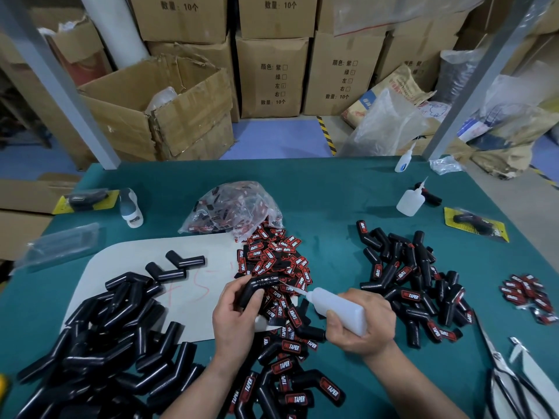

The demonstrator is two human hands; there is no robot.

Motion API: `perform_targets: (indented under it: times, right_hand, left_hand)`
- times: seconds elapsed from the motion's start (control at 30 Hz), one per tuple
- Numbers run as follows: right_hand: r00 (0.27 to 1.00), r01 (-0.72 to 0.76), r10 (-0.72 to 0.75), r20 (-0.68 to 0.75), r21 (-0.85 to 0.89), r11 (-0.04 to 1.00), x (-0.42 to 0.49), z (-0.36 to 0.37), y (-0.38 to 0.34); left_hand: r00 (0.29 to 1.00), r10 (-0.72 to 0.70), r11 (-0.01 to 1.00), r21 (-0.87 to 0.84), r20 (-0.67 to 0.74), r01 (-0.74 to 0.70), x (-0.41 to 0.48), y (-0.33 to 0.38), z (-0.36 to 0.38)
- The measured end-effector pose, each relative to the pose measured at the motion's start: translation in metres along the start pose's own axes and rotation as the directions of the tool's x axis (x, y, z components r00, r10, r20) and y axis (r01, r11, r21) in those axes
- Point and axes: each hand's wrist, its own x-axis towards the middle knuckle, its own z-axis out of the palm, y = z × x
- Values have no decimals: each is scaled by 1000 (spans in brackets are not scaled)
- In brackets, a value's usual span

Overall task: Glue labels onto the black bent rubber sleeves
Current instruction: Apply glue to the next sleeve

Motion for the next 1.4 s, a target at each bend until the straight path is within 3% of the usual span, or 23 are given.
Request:
perform_targets:
  times: [0.2, 0.4, 1.07, 1.4]
  right_hand:
    - [989, 107, -112, 94, 55, 993, 5, -2, -2]
    - [982, 123, -136, 134, 96, 988, 3, 3, -4]
    - [986, 89, -100, 134, 89, 992, 0, 4, -1]
    - [976, 151, -163, 142, 95, 984, -6, 8, 7]
  left_hand:
    - [1000, 13, 1000, 8, -8, -13, 1, 0, 0]
    - [1000, 20, 999, 34, 14, -20, 1, -4, -2]
    - [999, 44, 998, 51, 24, -45, 2, -6, -3]
    - [1000, 28, 999, 33, -7, -28, 1, -6, -3]
